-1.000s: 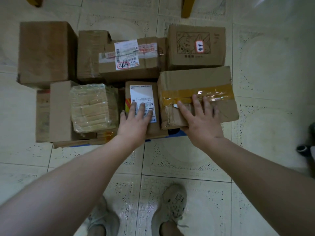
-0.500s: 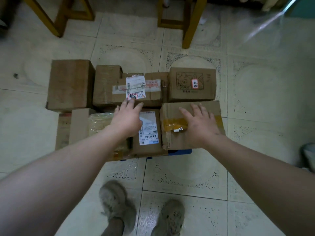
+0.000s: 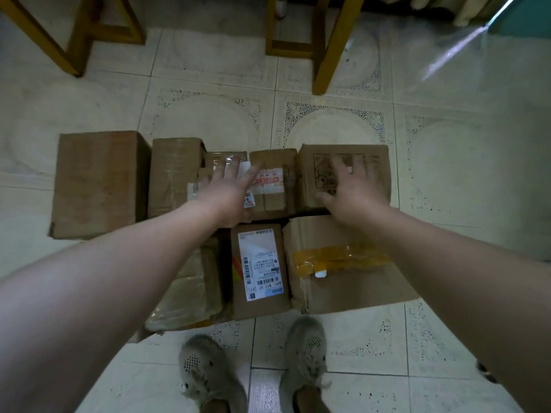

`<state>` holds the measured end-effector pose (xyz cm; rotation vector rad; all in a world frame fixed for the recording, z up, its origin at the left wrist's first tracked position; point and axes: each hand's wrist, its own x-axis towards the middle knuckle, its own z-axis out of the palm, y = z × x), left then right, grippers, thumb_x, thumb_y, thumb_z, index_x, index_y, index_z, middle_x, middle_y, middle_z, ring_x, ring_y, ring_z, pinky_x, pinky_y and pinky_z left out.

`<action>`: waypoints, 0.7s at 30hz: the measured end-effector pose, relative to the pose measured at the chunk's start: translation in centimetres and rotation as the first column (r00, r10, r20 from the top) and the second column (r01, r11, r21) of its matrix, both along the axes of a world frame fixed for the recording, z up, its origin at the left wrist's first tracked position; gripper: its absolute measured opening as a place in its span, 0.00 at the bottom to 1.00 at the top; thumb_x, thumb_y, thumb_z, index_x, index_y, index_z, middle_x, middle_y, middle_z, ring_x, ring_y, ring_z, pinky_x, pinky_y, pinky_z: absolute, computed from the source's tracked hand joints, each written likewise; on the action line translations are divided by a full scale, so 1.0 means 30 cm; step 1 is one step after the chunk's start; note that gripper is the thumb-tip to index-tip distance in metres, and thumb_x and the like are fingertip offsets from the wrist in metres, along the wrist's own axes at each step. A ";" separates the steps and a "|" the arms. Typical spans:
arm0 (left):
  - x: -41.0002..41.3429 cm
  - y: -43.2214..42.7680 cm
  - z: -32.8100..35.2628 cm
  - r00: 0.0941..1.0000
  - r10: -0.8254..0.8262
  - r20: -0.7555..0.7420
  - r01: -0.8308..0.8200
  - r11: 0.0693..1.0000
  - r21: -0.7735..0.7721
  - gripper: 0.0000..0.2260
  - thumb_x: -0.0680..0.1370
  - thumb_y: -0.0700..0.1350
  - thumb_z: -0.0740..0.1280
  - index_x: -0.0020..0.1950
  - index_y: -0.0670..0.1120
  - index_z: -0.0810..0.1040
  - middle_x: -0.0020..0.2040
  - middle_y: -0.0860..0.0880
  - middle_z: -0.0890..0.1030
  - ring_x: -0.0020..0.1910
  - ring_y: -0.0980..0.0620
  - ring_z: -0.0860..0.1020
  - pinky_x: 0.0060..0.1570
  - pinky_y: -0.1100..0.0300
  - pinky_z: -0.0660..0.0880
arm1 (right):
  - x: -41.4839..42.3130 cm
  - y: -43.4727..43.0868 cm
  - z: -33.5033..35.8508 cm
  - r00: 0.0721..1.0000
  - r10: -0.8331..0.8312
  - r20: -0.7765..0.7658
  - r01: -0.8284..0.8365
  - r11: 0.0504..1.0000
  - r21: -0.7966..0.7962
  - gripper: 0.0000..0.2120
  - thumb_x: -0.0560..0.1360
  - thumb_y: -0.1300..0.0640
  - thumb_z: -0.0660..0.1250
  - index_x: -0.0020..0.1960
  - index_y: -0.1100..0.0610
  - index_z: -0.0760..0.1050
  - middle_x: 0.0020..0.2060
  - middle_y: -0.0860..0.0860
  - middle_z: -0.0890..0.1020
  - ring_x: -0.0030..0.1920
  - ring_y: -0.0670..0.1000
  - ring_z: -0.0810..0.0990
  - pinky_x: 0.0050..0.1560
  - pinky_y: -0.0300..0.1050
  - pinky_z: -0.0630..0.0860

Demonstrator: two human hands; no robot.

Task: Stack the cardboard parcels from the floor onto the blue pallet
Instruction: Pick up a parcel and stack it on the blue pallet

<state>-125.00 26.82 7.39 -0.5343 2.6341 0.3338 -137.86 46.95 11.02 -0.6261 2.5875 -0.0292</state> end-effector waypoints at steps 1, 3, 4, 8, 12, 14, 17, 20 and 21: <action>-0.013 -0.011 -0.018 1.000 0.001 0.027 -0.001 1.000 0.007 0.55 0.66 0.55 0.76 0.73 0.61 0.34 0.78 0.47 0.41 0.75 0.41 0.43 0.68 0.37 0.53 | -0.021 -0.010 -0.022 1.000 -0.007 0.009 0.007 1.000 -0.001 0.39 0.75 0.39 0.63 0.77 0.43 0.44 0.78 0.55 0.45 0.76 0.62 0.42 0.72 0.63 0.46; -0.028 -0.029 -0.054 0.997 0.008 0.077 -0.009 1.000 0.016 0.58 0.64 0.55 0.77 0.71 0.63 0.30 0.77 0.48 0.38 0.75 0.40 0.41 0.68 0.35 0.50 | -0.047 -0.019 -0.064 0.998 -0.008 0.056 0.007 1.000 0.015 0.40 0.74 0.35 0.62 0.77 0.40 0.42 0.78 0.54 0.42 0.76 0.63 0.39 0.71 0.66 0.44; -0.028 -0.034 -0.068 0.995 0.011 0.098 -0.013 1.000 0.017 0.58 0.64 0.55 0.77 0.71 0.63 0.29 0.77 0.48 0.37 0.75 0.40 0.40 0.68 0.35 0.50 | -0.049 -0.019 -0.082 0.997 -0.004 0.083 0.003 1.000 0.018 0.40 0.74 0.34 0.61 0.77 0.39 0.41 0.78 0.52 0.41 0.76 0.63 0.38 0.71 0.67 0.44; -0.017 -0.028 -0.085 0.993 -0.002 0.114 0.004 1.000 -0.015 0.55 0.64 0.56 0.76 0.72 0.64 0.33 0.77 0.48 0.38 0.75 0.39 0.44 0.68 0.35 0.51 | -0.030 -0.014 -0.113 0.994 0.053 0.092 -0.055 0.998 0.024 0.39 0.74 0.32 0.58 0.76 0.36 0.39 0.77 0.49 0.38 0.76 0.62 0.38 0.71 0.67 0.46; -0.012 -0.017 -0.071 0.988 -0.010 0.154 0.012 1.000 -0.011 0.54 0.66 0.57 0.75 0.72 0.64 0.32 0.76 0.48 0.36 0.75 0.40 0.40 0.69 0.36 0.48 | -0.014 -0.020 -0.104 0.988 0.099 0.120 -0.107 0.992 0.065 0.38 0.75 0.33 0.57 0.75 0.36 0.36 0.77 0.49 0.37 0.75 0.63 0.38 0.71 0.67 0.48; -0.015 -0.015 -0.058 0.982 0.006 0.187 -0.012 1.000 0.028 0.53 0.67 0.59 0.74 0.72 0.64 0.31 0.76 0.48 0.33 0.74 0.41 0.37 0.69 0.37 0.46 | -0.017 -0.027 -0.095 0.986 0.098 0.138 -0.110 0.991 0.080 0.38 0.76 0.34 0.56 0.75 0.36 0.36 0.77 0.50 0.36 0.75 0.63 0.37 0.71 0.66 0.48; -0.006 -0.038 -0.018 0.989 0.054 0.136 -0.061 0.997 0.050 0.49 0.67 0.67 0.68 0.74 0.61 0.34 0.76 0.50 0.36 0.75 0.44 0.37 0.70 0.38 0.44 | -0.019 -0.038 -0.063 0.989 0.119 0.086 -0.127 0.988 0.085 0.37 0.76 0.35 0.57 0.76 0.40 0.39 0.77 0.52 0.39 0.76 0.63 0.39 0.71 0.65 0.46; 0.058 -0.131 0.035 0.989 0.148 -0.016 -0.148 0.988 -0.032 0.41 0.71 0.70 0.58 0.76 0.58 0.43 0.78 0.48 0.44 0.76 0.45 0.42 0.71 0.41 0.46 | 0.022 -0.089 -0.022 0.972 0.234 -0.014 -0.233 0.972 0.022 0.38 0.76 0.36 0.58 0.77 0.43 0.40 0.78 0.54 0.44 0.76 0.61 0.41 0.72 0.63 0.44; 0.091 -0.174 0.049 0.981 0.191 -0.043 -0.193 0.979 -0.063 0.39 0.72 0.69 0.57 0.77 0.57 0.46 0.78 0.47 0.45 0.76 0.45 0.42 0.71 0.41 0.46 | 0.045 -0.121 -0.011 0.961 0.277 -0.023 -0.277 0.961 -0.010 0.38 0.76 0.37 0.58 0.77 0.43 0.39 0.78 0.54 0.45 0.76 0.60 0.41 0.72 0.61 0.43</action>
